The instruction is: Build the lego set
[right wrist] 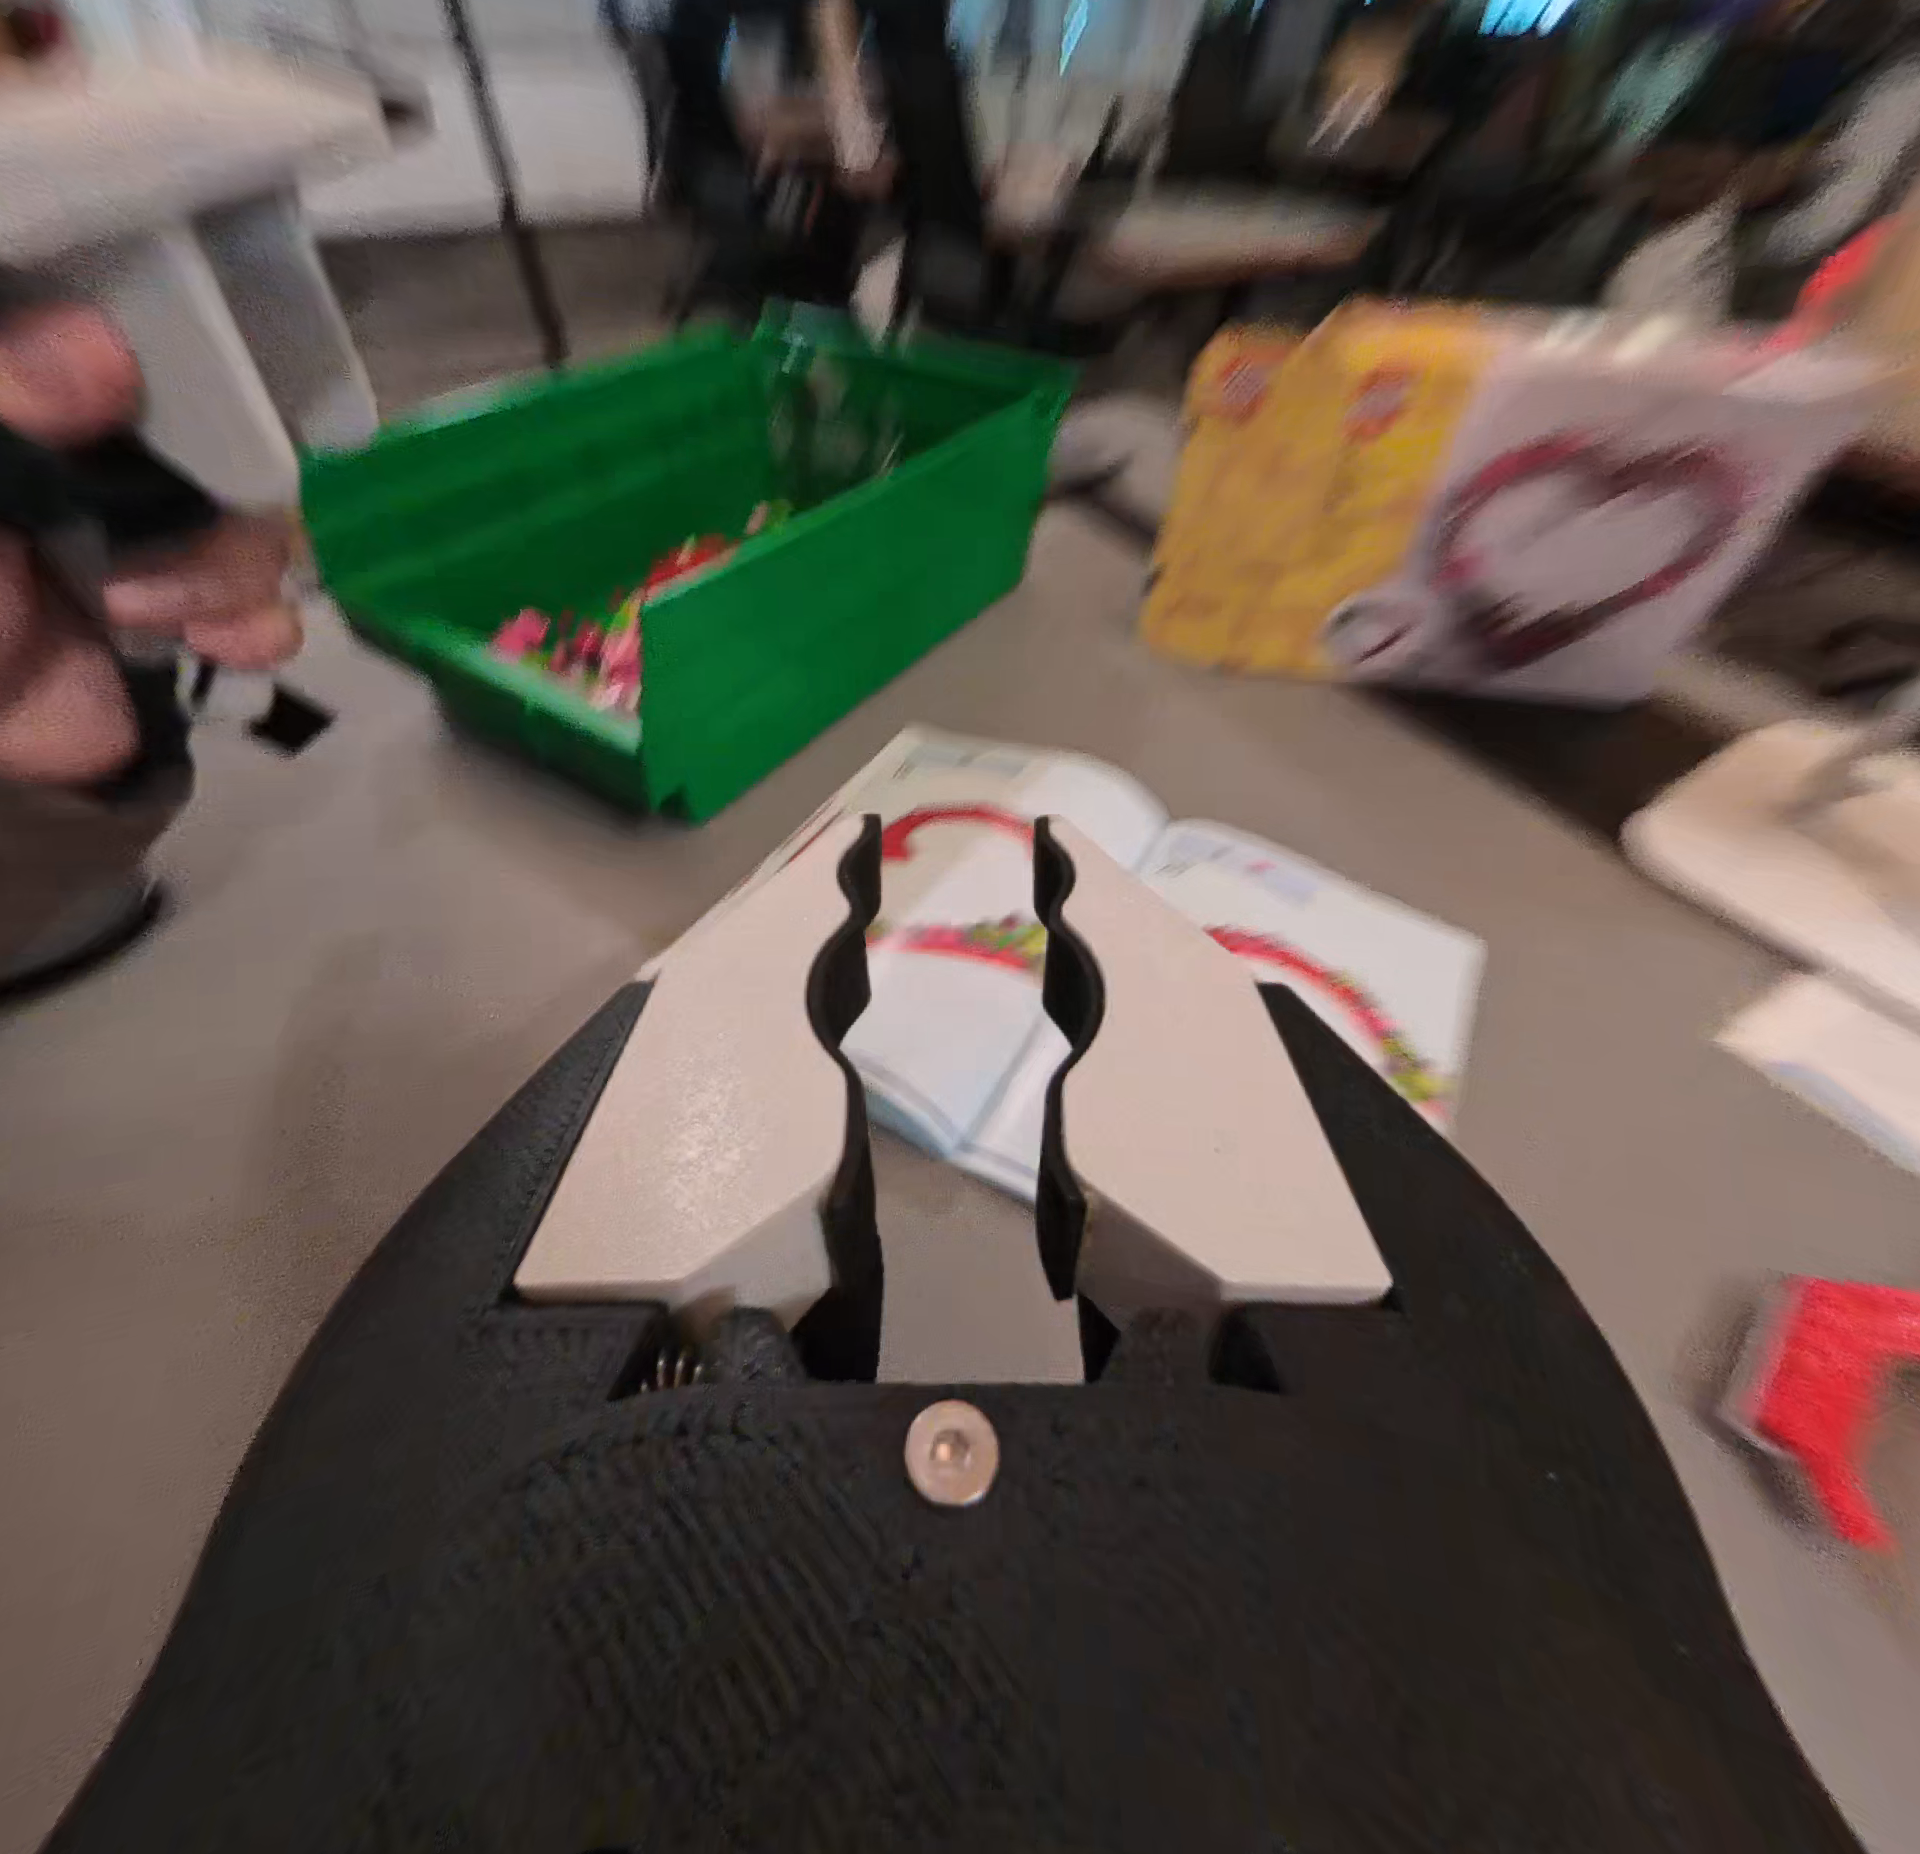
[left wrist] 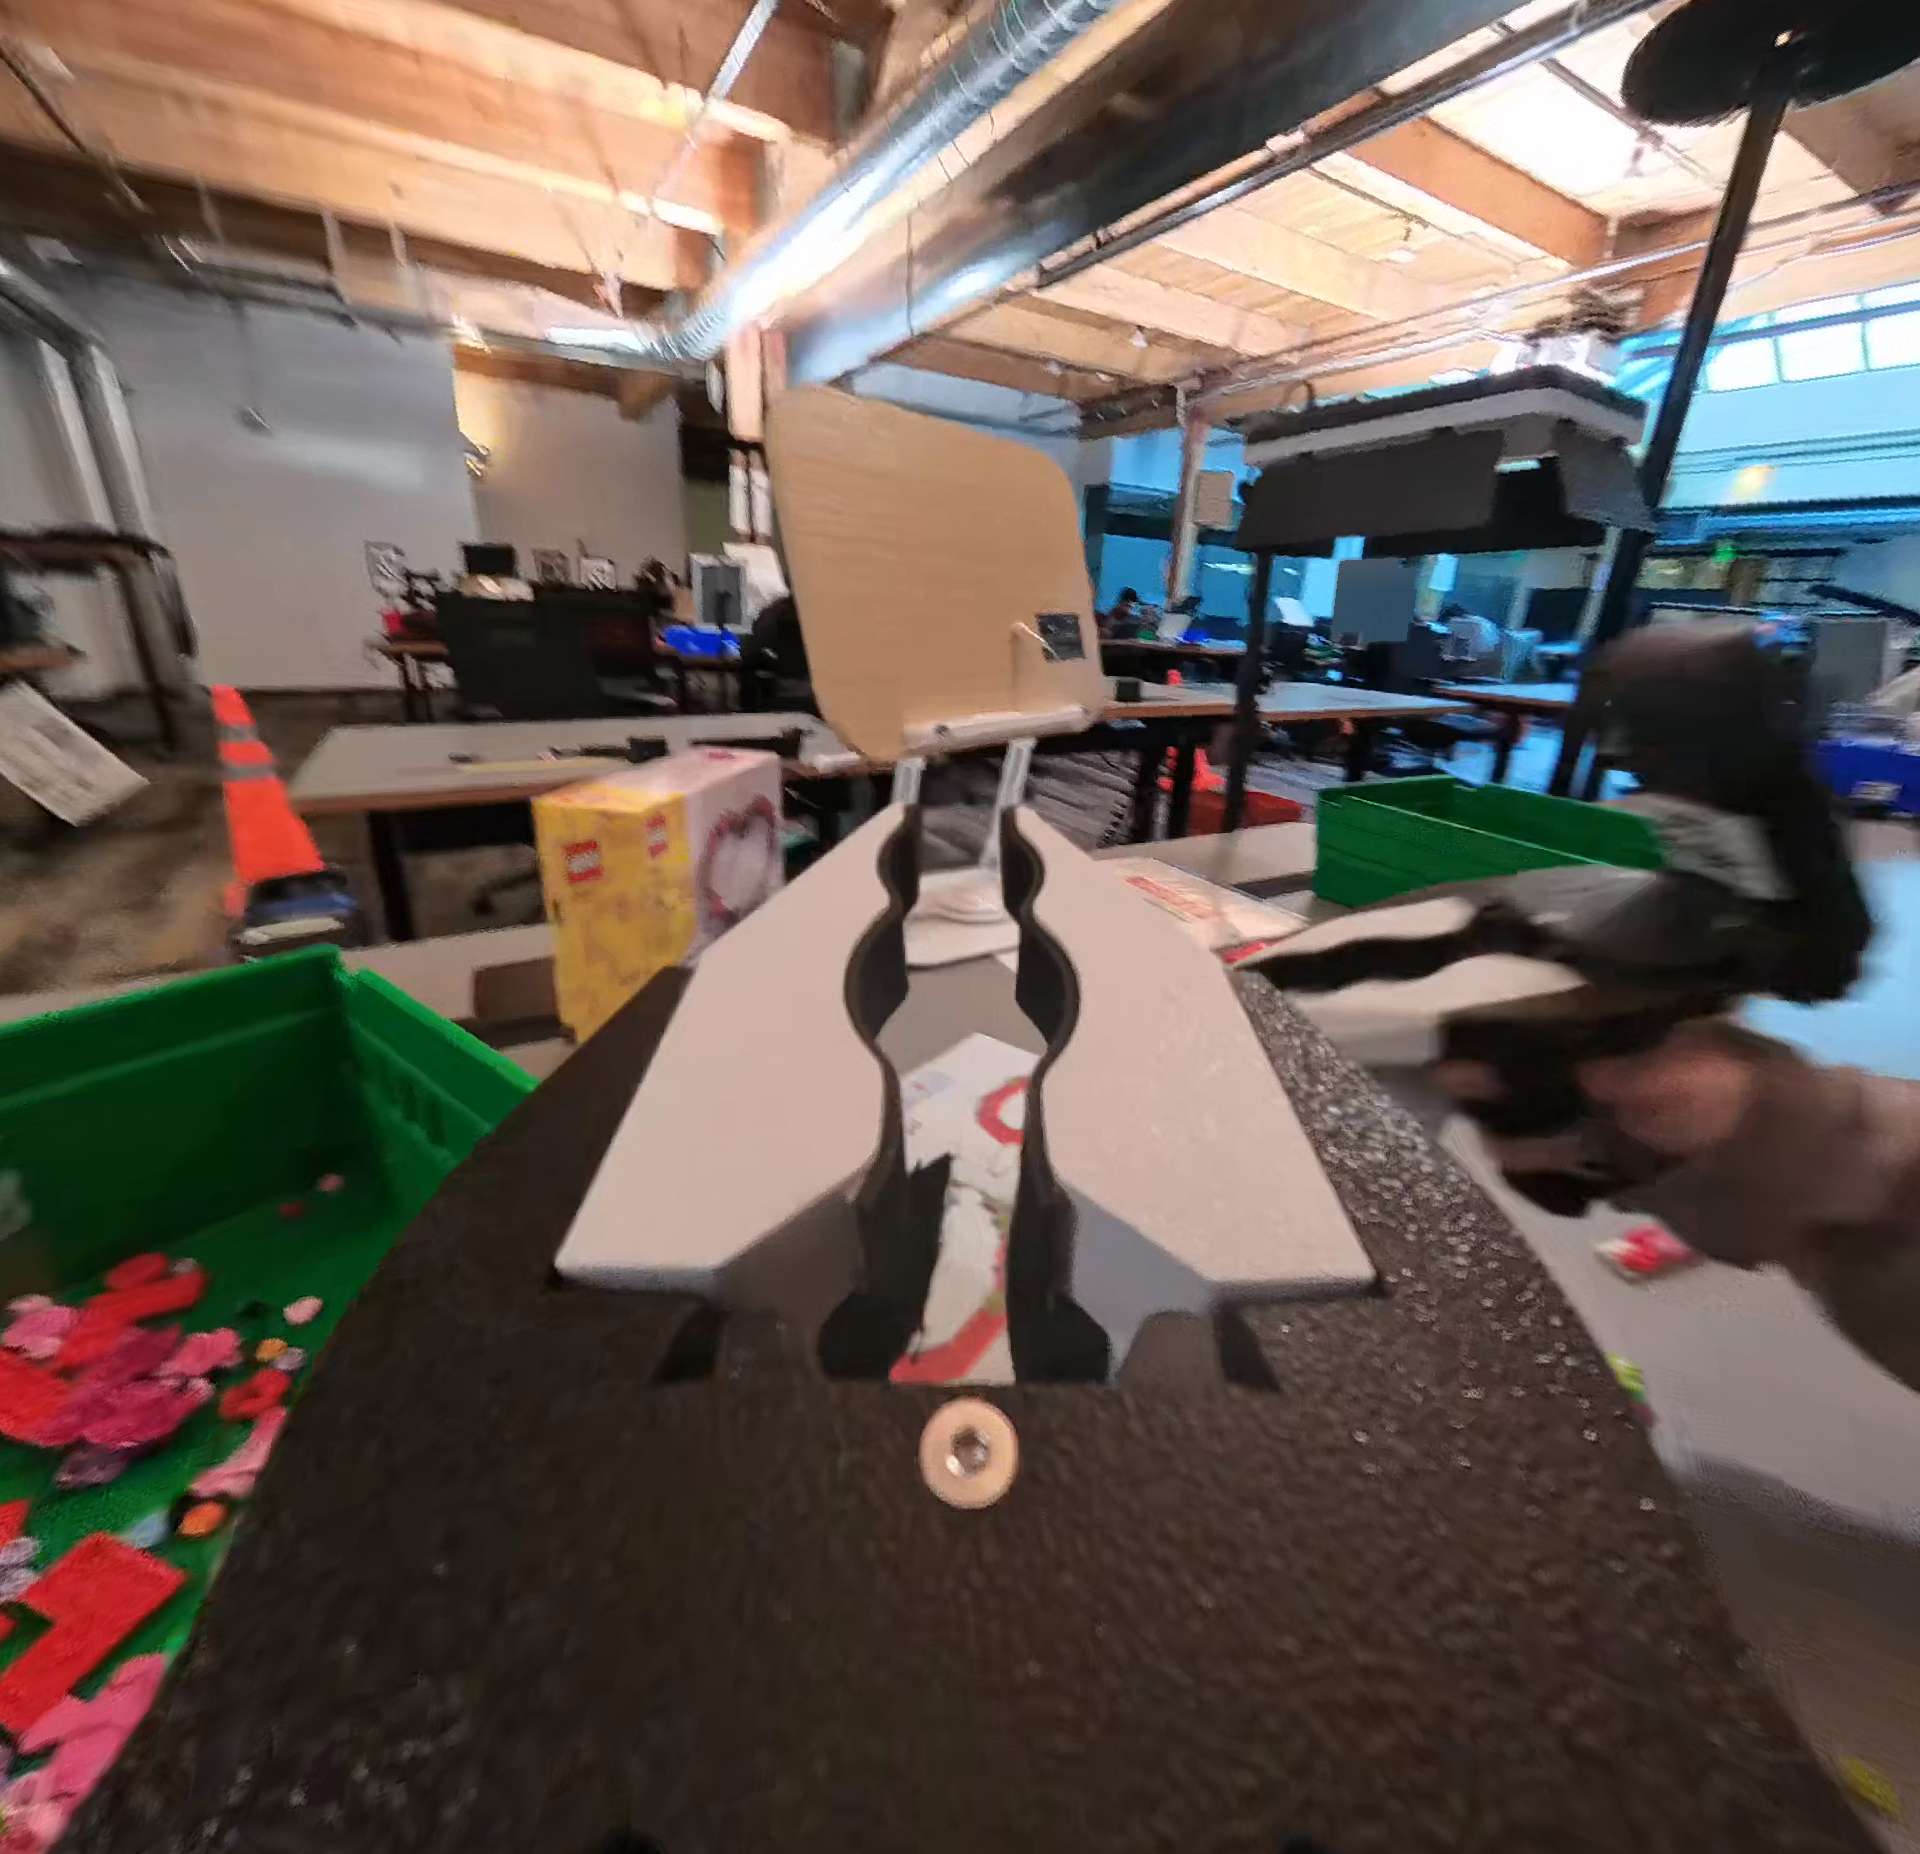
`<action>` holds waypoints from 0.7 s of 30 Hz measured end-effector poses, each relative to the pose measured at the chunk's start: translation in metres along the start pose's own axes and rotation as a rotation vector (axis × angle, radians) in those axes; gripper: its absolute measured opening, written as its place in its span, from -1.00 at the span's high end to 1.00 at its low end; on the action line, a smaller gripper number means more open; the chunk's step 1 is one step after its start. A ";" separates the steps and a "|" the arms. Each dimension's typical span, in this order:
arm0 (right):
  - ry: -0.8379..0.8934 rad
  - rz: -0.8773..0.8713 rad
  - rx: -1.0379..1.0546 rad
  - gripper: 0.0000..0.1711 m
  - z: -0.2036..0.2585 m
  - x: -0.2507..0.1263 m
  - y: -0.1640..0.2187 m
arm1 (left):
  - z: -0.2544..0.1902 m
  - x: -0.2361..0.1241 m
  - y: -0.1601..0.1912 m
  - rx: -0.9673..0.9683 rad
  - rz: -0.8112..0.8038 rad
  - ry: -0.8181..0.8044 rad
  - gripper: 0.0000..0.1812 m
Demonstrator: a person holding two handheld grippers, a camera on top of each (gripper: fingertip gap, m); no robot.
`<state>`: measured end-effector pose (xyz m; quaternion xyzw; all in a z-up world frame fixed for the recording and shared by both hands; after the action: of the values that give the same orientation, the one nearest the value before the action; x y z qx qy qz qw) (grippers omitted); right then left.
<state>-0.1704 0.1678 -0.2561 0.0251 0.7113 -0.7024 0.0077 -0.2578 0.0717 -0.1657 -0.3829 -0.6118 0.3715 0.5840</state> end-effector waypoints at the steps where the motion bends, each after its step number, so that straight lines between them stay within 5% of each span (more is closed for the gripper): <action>1: 0.066 -0.106 -0.025 0.68 -0.011 -0.016 -0.016 | 0.001 -0.002 -0.002 0.040 -0.032 -0.017 0.87; 5: 0.336 -0.404 -0.166 0.65 -0.050 -0.090 -0.053 | 0.003 -0.011 -0.003 0.137 -0.152 -0.080 0.81; 10: 0.586 -0.561 -0.342 0.68 -0.079 -0.156 -0.058 | -0.009 -0.021 0.024 0.207 -0.166 -0.075 0.80; 16: 0.697 -0.561 -0.520 0.61 -0.080 -0.171 -0.046 | -0.017 -0.027 0.053 0.296 -0.101 -0.042 0.84; 21: 0.598 -0.560 -0.503 0.61 -0.066 -0.157 -0.040 | -0.020 -0.025 0.074 0.292 0.008 0.001 0.98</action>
<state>-0.0139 0.2298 -0.2076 0.0308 0.8096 -0.4457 -0.3807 -0.2349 0.0814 -0.2427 -0.2963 -0.5494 0.4588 0.6323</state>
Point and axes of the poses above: each gripper's, where its closed fingertips meet, x out along the fingers, y out of its underside, z = x × y across the jaws, the point moved 1 cm from there along -x, back along the fingers, and after that the axes turned 12 degrees about -z, right-handed, at the moved point
